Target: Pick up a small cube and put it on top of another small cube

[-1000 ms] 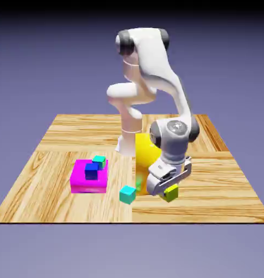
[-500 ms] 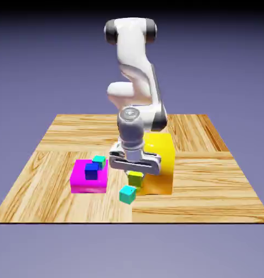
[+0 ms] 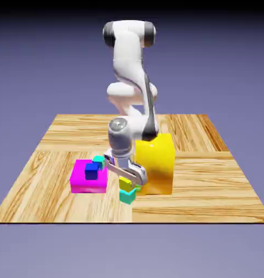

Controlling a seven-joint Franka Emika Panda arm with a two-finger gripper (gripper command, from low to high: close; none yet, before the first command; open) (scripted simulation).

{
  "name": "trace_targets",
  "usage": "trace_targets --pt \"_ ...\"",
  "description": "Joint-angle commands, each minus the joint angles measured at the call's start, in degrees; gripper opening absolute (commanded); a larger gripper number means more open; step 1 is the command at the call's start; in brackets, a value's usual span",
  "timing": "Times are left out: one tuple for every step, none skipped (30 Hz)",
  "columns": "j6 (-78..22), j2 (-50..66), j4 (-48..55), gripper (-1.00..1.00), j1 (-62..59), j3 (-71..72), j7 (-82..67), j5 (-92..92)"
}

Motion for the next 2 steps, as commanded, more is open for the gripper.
trace_targets --pt "0.00 0.00 0.00 1.00 0.00 0.00 0.00 0.00" --pt "-1.17 -1.08 0.10 1.00 -2.07 1.93 0.28 -0.37"
